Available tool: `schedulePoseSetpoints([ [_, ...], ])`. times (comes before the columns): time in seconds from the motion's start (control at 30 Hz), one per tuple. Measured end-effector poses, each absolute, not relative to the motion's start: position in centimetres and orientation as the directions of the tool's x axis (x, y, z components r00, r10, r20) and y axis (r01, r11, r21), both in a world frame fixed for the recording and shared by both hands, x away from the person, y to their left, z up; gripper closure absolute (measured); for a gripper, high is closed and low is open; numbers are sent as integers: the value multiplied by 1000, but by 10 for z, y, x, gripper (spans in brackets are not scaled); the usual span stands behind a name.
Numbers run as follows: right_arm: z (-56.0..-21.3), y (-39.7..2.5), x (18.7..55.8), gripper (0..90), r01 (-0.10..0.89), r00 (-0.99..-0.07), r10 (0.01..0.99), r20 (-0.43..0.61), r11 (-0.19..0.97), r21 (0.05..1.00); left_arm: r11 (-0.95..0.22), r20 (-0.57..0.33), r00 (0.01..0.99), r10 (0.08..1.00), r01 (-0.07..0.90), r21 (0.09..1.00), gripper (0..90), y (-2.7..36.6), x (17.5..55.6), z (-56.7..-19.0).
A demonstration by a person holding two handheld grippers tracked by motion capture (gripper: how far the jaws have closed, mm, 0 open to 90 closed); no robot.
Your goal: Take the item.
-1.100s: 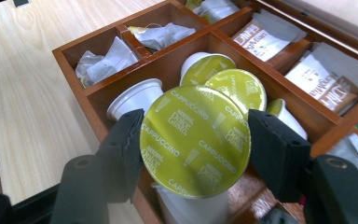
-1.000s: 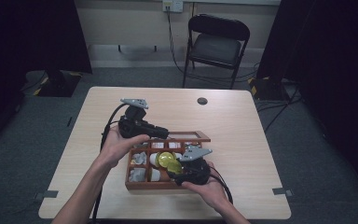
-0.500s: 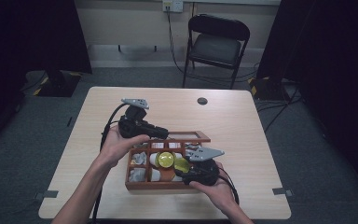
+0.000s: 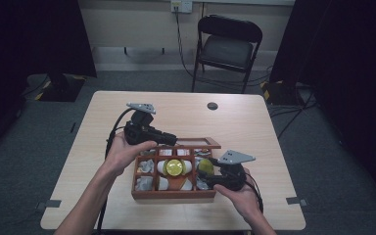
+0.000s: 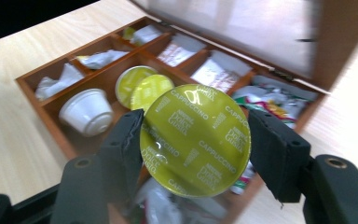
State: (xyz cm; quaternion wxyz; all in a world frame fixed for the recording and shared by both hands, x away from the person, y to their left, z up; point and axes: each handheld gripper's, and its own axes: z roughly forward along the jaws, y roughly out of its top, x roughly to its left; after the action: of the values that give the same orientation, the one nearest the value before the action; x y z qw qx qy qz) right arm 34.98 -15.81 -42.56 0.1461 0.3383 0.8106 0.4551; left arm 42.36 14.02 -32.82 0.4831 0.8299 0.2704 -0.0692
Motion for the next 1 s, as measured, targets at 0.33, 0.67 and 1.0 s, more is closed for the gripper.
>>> schedulePoseSetpoints([
  [0.33,-431,-179,362,382,434,-682,729,55,343,833,-384,-377,844,381,516,766,814,140,424,-328],
  [0.67,-436,-203,376,381,465,-621,781,65,301,833,-387,-373,846,382,513,766,814,140,424,-328],
  [1.0,-451,-220,395,381,504,-570,819,69,282,816,-391,-370,847,382,511,766,814,140,423,-328],
])
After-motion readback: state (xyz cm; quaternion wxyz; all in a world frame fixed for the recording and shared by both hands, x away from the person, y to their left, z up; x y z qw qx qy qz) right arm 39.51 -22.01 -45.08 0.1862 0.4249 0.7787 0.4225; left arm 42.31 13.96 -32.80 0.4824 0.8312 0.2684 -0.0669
